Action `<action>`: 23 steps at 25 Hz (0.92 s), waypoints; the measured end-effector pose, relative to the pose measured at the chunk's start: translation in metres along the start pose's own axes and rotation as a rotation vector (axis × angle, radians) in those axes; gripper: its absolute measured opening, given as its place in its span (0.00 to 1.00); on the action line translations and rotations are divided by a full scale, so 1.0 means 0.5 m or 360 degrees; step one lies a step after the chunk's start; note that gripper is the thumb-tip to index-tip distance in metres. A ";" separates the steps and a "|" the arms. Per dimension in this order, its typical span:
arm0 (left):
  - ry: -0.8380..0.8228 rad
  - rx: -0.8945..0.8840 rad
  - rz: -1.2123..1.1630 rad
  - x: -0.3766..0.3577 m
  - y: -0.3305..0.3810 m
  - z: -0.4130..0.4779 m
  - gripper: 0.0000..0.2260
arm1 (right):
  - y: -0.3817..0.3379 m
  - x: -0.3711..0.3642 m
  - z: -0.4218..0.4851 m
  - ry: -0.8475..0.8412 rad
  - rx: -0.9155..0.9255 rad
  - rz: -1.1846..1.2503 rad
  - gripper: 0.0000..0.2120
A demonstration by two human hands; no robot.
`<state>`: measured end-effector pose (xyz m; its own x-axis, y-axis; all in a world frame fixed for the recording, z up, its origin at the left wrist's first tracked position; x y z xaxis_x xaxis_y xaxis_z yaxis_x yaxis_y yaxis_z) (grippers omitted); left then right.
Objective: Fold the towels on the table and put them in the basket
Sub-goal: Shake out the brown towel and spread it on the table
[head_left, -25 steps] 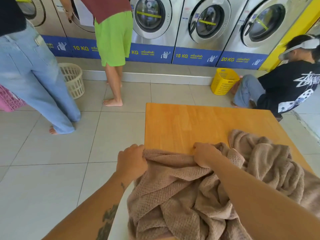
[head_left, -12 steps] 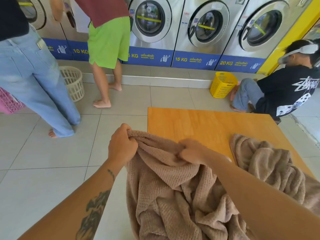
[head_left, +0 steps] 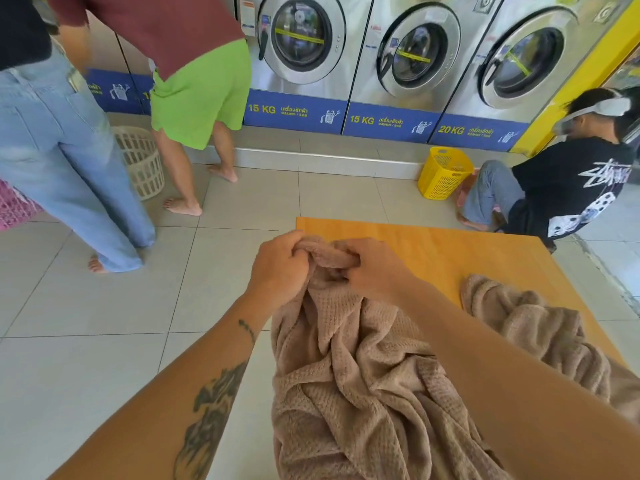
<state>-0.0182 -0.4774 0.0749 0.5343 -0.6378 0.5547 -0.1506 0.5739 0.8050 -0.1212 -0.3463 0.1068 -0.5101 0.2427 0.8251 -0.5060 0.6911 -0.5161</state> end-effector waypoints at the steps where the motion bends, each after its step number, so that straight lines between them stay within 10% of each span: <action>1: 0.0048 -0.0048 0.0078 0.004 -0.011 -0.006 0.12 | 0.024 -0.017 0.001 -0.0162 -0.0093 -0.0242 0.13; 6: 0.0194 0.0054 0.0175 -0.007 -0.059 -0.062 0.10 | 0.038 -0.036 0.004 0.0007 -0.0208 -0.0899 0.06; 12: -0.0337 0.0145 -0.0031 -0.008 -0.066 -0.068 0.20 | 0.002 -0.009 -0.015 0.0485 0.0008 0.0414 0.06; 15: -0.0348 0.0085 -0.0249 -0.005 -0.011 -0.038 0.09 | -0.015 -0.034 -0.005 0.0206 0.0074 0.0738 0.11; 23: -0.0066 0.0520 -0.0041 0.045 -0.062 -0.084 0.13 | 0.220 -0.107 -0.087 -0.0390 -0.0875 -0.0979 0.41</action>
<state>0.0336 -0.4879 0.0538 0.5080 -0.6744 0.5359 -0.4000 0.3663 0.8401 -0.1194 -0.2537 0.0160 -0.4233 -0.3935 0.8161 -0.3656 0.8983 0.2435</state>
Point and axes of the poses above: each hand's wrist, its own z-axis towards the middle knuckle, its own x-axis out of the back of the hand, y = z × x, the point moved 3 cm from there along z, towards the middle knuckle, and after that the axes turned 9 degrees about -x, right-handed, at the moved point
